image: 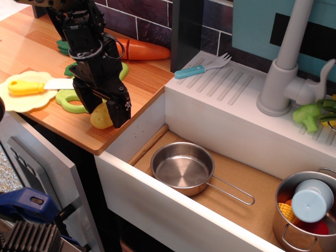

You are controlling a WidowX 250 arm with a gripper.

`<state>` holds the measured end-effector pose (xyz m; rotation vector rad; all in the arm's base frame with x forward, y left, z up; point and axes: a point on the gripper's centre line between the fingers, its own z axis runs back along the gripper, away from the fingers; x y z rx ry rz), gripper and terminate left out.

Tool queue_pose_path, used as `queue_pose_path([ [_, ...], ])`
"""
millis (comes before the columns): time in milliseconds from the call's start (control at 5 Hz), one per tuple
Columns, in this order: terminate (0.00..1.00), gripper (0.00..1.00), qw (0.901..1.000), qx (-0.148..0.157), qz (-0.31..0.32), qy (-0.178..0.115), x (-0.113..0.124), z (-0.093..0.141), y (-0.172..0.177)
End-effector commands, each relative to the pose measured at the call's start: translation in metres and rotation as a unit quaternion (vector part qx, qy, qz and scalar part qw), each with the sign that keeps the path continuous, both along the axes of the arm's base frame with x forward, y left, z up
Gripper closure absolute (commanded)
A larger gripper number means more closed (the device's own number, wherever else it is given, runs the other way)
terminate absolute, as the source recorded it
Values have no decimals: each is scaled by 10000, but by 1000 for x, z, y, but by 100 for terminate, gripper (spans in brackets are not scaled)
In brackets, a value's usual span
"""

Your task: Put potato in pot or pan

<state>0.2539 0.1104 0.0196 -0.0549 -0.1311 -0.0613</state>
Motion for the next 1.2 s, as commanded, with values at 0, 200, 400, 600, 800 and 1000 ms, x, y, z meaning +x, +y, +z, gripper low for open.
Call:
queue_pose_path([
  [0,0,0,9999,70,-46,-71,9,2,2],
  [200,0,100,9998,145,101,41,5,10,-9],
  [400,0,100,9996,163,215,9,7,19,-26],
  [600,0,100,9994,200,289,-70,17,22,-59],
  [800,0,100,9991,117,372,-174,26,19,-80],
  [1000,0,100,9986,-67,426,-314,33,6,-98],
])
